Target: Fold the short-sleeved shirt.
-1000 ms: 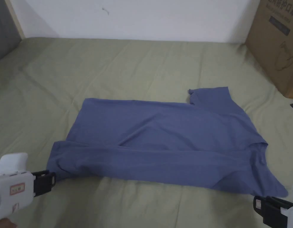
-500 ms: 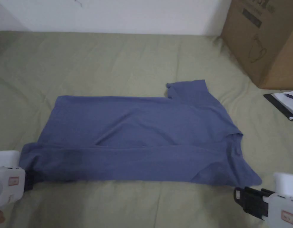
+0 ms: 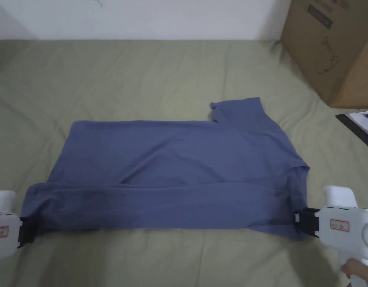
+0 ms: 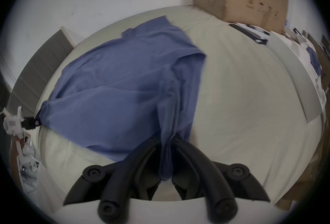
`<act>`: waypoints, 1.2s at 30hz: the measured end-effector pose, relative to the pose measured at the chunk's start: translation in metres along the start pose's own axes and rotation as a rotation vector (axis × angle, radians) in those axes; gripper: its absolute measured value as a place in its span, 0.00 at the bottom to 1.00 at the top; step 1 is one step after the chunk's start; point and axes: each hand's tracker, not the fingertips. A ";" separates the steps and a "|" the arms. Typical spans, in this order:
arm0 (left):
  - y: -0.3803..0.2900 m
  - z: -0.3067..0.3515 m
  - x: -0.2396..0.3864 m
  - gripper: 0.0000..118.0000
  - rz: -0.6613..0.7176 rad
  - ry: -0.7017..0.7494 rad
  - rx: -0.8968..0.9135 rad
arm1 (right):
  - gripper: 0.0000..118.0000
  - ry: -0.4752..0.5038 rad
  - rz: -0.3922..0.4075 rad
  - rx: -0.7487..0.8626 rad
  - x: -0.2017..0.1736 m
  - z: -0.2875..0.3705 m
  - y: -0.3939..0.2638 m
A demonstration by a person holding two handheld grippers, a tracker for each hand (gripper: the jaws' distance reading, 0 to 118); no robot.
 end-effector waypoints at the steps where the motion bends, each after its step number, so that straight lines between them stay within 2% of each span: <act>1: 0.001 0.001 -0.001 0.03 -0.006 -0.004 -0.004 | 0.07 0.009 0.021 -0.028 -0.008 -0.004 0.001; 4: 0.002 0.008 -0.006 0.03 -0.013 -0.018 -0.002 | 0.07 -0.055 0.054 -0.035 -0.018 -0.001 0.004; 6: 0.002 0.015 -0.009 0.03 -0.017 -0.033 0.005 | 0.07 -0.053 0.046 -0.030 -0.014 0.011 0.007; 9: 0.001 0.027 -0.015 0.03 -0.018 -0.052 0.014 | 0.07 -0.122 0.066 -0.002 -0.001 0.038 0.009; 10: -0.002 0.032 -0.017 0.03 -0.018 -0.062 0.019 | 0.07 -0.094 0.055 -0.001 0.008 0.049 0.009; 11: -0.005 0.038 -0.018 0.03 -0.014 -0.068 0.026 | 0.07 -0.031 0.006 0.007 0.015 0.061 0.008; 12: -0.009 0.041 -0.020 0.03 -0.011 -0.074 0.029 | 0.07 -0.027 -0.014 0.008 0.019 0.069 0.006; 15: -0.026 0.051 -0.020 0.03 -0.027 -0.092 0.014 | 0.07 -0.100 0.034 -0.011 0.025 0.094 -0.006; 18: -0.050 0.055 -0.019 0.03 -0.061 -0.084 -0.024 | 0.07 -0.054 -0.002 -0.038 0.032 0.112 -0.033; 23: -0.082 0.042 -0.026 0.02 -0.018 -0.065 -0.085 | 0.07 -0.055 0.010 -0.112 0.028 0.097 -0.083; 24: -0.086 0.039 -0.026 0.02 -0.026 -0.051 -0.092 | 0.09 -0.058 0.010 -0.113 0.026 0.092 -0.088; 25: -0.087 0.038 -0.026 0.03 -0.026 -0.055 -0.087 | 0.26 -0.059 0.013 -0.110 0.024 0.091 -0.090; 26: -0.085 0.039 -0.026 0.07 -0.022 -0.059 -0.078 | 0.49 -0.071 0.020 -0.100 0.021 0.091 -0.090; 27: -0.083 0.041 -0.027 0.19 -0.017 -0.057 -0.077 | 0.73 -0.085 0.021 -0.100 0.027 0.087 -0.088; 28: -0.080 0.044 -0.028 0.51 0.000 -0.064 -0.072 | 0.85 -0.085 0.018 -0.098 0.028 0.089 -0.086; 29: -0.077 0.048 -0.029 0.70 0.013 -0.058 -0.065 | 0.84 -0.071 0.011 -0.081 0.029 0.095 -0.084; 30: -0.074 0.053 -0.030 0.79 0.026 -0.056 -0.051 | 0.83 -0.053 0.007 -0.055 0.028 0.102 -0.080; 33: -0.060 0.074 -0.028 0.79 0.064 -0.059 0.061 | 0.82 -0.067 0.003 -0.007 0.027 0.117 -0.061; 35: -0.045 0.084 -0.022 0.79 0.094 -0.086 0.118 | 0.79 -0.023 -0.004 0.050 0.022 0.128 -0.045; 36: -0.039 0.088 -0.017 0.79 0.110 -0.105 0.140 | 0.72 0.001 -0.018 0.062 0.020 0.131 -0.038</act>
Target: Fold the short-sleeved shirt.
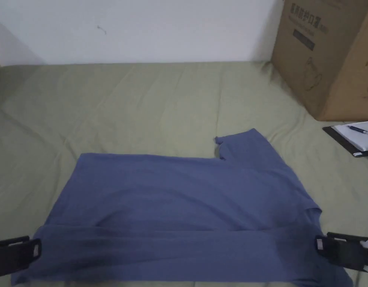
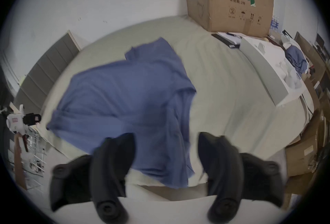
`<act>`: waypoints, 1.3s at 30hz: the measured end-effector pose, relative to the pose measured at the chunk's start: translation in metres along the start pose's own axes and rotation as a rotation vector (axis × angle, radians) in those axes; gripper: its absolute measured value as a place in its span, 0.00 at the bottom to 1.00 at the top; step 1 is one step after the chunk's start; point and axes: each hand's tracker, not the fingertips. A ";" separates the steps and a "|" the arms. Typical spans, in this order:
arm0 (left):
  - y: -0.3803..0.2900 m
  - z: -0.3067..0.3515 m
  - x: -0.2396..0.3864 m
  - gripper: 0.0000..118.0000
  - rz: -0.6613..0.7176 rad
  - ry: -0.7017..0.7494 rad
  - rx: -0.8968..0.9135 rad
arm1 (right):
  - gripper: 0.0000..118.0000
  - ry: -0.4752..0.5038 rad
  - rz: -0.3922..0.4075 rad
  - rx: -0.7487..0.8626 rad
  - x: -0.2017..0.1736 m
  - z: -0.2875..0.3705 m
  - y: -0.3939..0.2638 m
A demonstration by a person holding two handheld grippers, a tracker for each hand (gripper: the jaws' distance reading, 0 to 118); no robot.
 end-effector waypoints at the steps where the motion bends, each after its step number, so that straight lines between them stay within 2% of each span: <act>1: 0.008 -0.001 0.008 0.74 0.004 -0.024 0.020 | 0.53 0.022 -0.014 0.013 -0.002 0.000 0.009; 2: 0.016 -0.004 0.015 0.61 0.000 -0.042 0.041 | 0.37 0.034 -0.016 0.023 -0.005 -0.003 0.017; 3: 0.022 -0.009 0.023 0.39 -0.001 -0.046 0.053 | 0.23 0.037 -0.018 0.032 -0.007 -0.007 0.025; 4: 0.029 -0.018 0.031 0.05 -0.011 -0.038 0.055 | 0.08 0.040 -0.028 0.039 -0.009 -0.014 0.033; 5: 0.037 -0.029 0.041 0.00 -0.024 -0.017 0.068 | 0.03 0.046 -0.047 0.041 -0.010 -0.022 0.041; 8: 0.059 -0.064 0.058 0.00 -0.046 -0.052 0.026 | 0.00 0.094 -0.094 0.030 -0.003 -0.052 0.065; 14: 0.095 -0.116 0.083 0.00 -0.078 -0.084 -0.015 | 0.00 0.038 -0.085 0.011 0.012 -0.112 0.125; 15: 0.100 -0.123 0.085 0.00 -0.079 -0.091 -0.017 | 0.04 0.027 -0.084 0.011 0.016 -0.125 0.138; 17: 0.108 -0.134 0.088 0.00 -0.073 -0.097 -0.025 | 0.58 -0.009 -0.087 -0.033 0.025 -0.153 0.164; 18: 0.110 -0.138 0.088 0.00 -0.073 -0.096 -0.026 | 0.81 -0.027 -0.088 -0.073 0.028 -0.167 0.174; 19: 0.113 -0.143 0.089 0.00 -0.072 -0.090 -0.029 | 0.87 -0.040 -0.096 -0.100 0.030 -0.184 0.186; 21: 0.116 -0.149 0.090 0.00 -0.081 -0.087 -0.037 | 0.82 -0.044 -0.099 -0.091 0.034 -0.208 0.203; 24: 0.117 -0.159 0.089 0.00 -0.107 -0.071 -0.054 | 0.82 -0.052 -0.100 -0.129 0.034 -0.247 0.223; 26: 0.119 -0.165 0.087 0.00 -0.114 -0.062 -0.067 | 0.73 -0.054 -0.089 -0.188 0.031 -0.271 0.229; 27: 0.120 -0.168 0.086 0.00 -0.119 -0.058 -0.072 | 0.71 -0.068 -0.084 -0.202 0.028 -0.277 0.230; 31: 0.125 -0.180 0.079 0.00 -0.118 -0.033 -0.090 | 0.68 -0.142 0.039 -0.226 0.010 -0.290 0.226; 33: 0.129 -0.183 0.077 0.00 -0.121 -0.030 -0.091 | 0.56 -0.144 0.037 -0.202 0.004 -0.283 0.226; 35: 0.135 -0.188 0.074 0.00 -0.124 -0.025 -0.094 | 0.30 -0.156 0.106 -0.189 0.000 -0.280 0.226; 37: 0.141 -0.193 0.071 0.00 -0.126 -0.002 -0.096 | 0.03 -0.108 0.085 -0.209 -0.003 -0.281 0.227; 39: 0.149 -0.198 0.066 0.08 -0.116 0.017 -0.092 | 0.01 -0.134 0.101 -0.213 -0.009 -0.283 0.227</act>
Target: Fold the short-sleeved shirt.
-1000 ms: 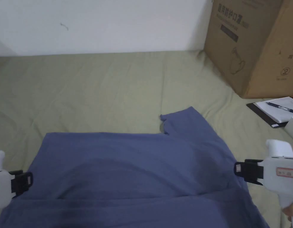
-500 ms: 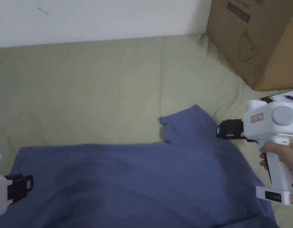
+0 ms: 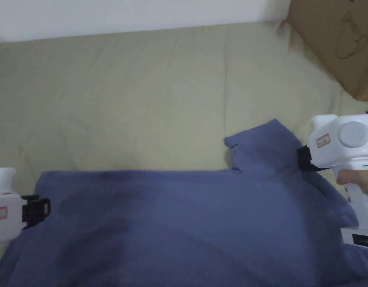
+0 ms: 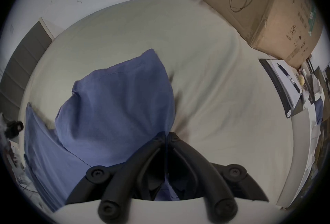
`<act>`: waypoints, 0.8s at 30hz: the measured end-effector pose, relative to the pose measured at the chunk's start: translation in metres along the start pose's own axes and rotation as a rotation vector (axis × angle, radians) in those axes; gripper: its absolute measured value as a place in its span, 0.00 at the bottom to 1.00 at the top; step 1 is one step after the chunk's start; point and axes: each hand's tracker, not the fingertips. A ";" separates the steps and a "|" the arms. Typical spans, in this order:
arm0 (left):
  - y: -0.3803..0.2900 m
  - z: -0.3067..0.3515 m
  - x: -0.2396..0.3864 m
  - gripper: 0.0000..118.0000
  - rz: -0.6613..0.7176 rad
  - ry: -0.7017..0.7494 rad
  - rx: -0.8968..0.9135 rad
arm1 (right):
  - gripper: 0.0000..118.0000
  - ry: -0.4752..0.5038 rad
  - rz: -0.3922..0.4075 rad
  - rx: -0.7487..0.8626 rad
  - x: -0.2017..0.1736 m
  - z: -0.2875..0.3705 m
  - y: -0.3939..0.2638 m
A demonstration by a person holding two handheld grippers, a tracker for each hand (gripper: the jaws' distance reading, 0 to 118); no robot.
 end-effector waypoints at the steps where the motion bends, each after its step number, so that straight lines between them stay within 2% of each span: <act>1: 0.005 -0.002 -0.002 0.27 0.011 0.001 0.000 | 0.00 -0.009 0.017 -0.003 -0.001 0.000 0.000; 3: 0.016 -0.008 -0.007 0.70 0.026 -0.008 -0.016 | 0.00 -0.010 0.022 -0.004 0.000 0.004 0.002; 4: 0.021 -0.013 -0.010 0.88 0.028 -0.016 -0.024 | 0.00 -0.008 0.023 -0.004 0.001 0.006 0.003; 5: 0.028 -0.016 -0.010 0.90 0.028 -0.015 -0.023 | 0.00 -0.003 0.020 -0.002 0.003 0.008 0.004; 10: 0.062 -0.060 -0.008 0.89 0.016 0.017 -0.053 | 0.00 0.030 -0.028 0.002 0.011 0.011 0.004; 15: 0.069 -0.109 0.006 0.85 0.028 0.047 -0.148 | 0.00 0.010 0.005 -0.001 0.004 0.008 0.003; 17: 0.062 -0.105 0.011 0.77 -0.038 0.076 -0.103 | 0.00 0.002 0.014 -0.003 0.002 0.008 0.004; 20: 0.058 -0.092 0.009 0.72 -0.024 0.071 -0.086 | 0.00 -0.003 0.024 -0.002 0.001 0.011 0.005; 24: 0.062 -0.083 0.009 0.54 -0.044 0.066 -0.090 | 0.00 -0.011 0.038 0.011 0.000 0.028 0.008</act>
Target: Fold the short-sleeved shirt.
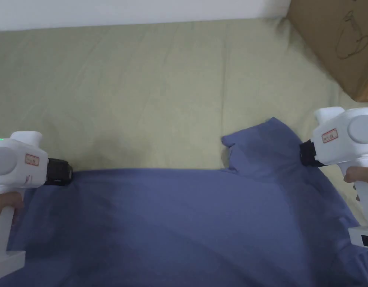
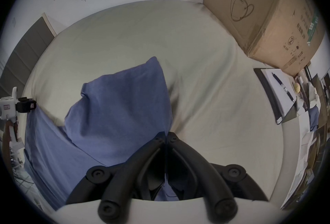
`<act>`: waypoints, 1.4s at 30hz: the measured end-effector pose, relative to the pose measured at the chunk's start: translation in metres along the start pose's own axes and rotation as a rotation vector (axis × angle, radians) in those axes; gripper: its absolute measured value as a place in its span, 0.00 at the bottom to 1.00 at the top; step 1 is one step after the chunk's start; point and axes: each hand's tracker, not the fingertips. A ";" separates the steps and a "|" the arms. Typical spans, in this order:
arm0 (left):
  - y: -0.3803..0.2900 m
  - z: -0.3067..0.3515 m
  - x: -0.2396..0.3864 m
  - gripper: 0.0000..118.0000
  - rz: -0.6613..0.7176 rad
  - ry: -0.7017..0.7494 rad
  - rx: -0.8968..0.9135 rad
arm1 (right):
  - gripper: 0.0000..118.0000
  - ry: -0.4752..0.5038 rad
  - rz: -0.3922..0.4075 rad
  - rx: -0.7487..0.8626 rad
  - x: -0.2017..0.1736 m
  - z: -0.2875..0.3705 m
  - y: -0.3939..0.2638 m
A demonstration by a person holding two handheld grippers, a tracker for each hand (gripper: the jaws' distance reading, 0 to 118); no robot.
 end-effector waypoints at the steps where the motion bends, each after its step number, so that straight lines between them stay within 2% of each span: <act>1: 0.003 0.005 0.001 0.44 -0.012 0.002 -0.002 | 0.00 -0.006 0.008 0.008 0.000 0.007 0.001; 2: 0.004 0.009 0.001 0.35 -0.023 -0.007 0.000 | 0.00 -0.006 0.014 0.015 0.000 0.014 0.002; 4: 0.005 0.016 -0.001 0.06 -0.039 -0.022 -0.005 | 0.00 0.020 0.015 0.031 0.001 0.029 0.004; 6: 0.005 0.022 -0.003 0.04 -0.004 -0.051 -0.006 | 0.00 0.011 0.028 0.054 -0.003 0.045 0.005; 9: 0.003 0.042 -0.009 0.03 0.029 -0.088 0.010 | 0.00 -0.018 0.070 0.086 -0.008 0.073 0.002; 12: -0.002 0.073 -0.012 0.03 -0.013 -0.092 0.043 | 0.00 -0.029 0.110 0.114 -0.012 0.104 -0.010; 14: -0.010 0.100 -0.022 0.03 0.010 -0.110 0.096 | 0.00 -0.030 0.136 0.133 -0.016 0.125 -0.025; 20: -0.061 0.181 -0.040 0.03 -0.007 -0.131 0.173 | 0.00 -0.024 0.149 0.144 -0.017 0.172 -0.091; 26: -0.151 0.218 -0.053 0.03 -0.023 -0.134 0.171 | 0.00 0.026 0.102 0.068 -0.019 0.183 -0.187; 28: -0.181 0.215 -0.054 0.03 -0.021 -0.131 0.138 | 0.00 0.031 0.094 0.034 -0.020 0.179 -0.219; 32: -0.236 0.196 -0.055 0.03 0.006 -0.124 0.071 | 0.00 0.037 0.013 -0.053 -0.016 0.162 -0.276; 33: -0.244 0.190 -0.055 0.03 0.012 -0.128 0.049 | 0.00 0.037 0.018 -0.044 -0.016 0.158 -0.285; 36: -0.261 0.173 -0.057 0.03 0.035 -0.132 0.037 | 0.00 0.064 -0.035 -0.012 -0.011 0.143 -0.301; 37: -0.263 0.172 -0.059 0.03 0.052 -0.136 0.042 | 0.07 0.057 -0.032 0.027 -0.012 0.144 -0.301; 38: -0.263 0.171 -0.060 0.07 0.068 -0.142 0.053 | 0.20 0.053 -0.027 0.044 -0.013 0.145 -0.301; 39: -0.261 0.173 -0.061 0.20 0.087 -0.134 0.058 | 0.39 0.042 -0.027 0.055 -0.014 0.147 -0.300; 40: -0.259 0.174 -0.061 0.48 0.105 -0.115 0.069 | 0.63 0.038 -0.030 0.063 -0.017 0.151 -0.299; 41: -0.257 0.180 -0.059 0.69 0.108 -0.087 0.071 | 0.69 0.038 -0.038 0.073 -0.018 0.156 -0.297; 42: -0.256 0.184 -0.059 0.83 0.100 -0.083 0.074 | 0.67 0.037 -0.054 0.093 -0.020 0.163 -0.295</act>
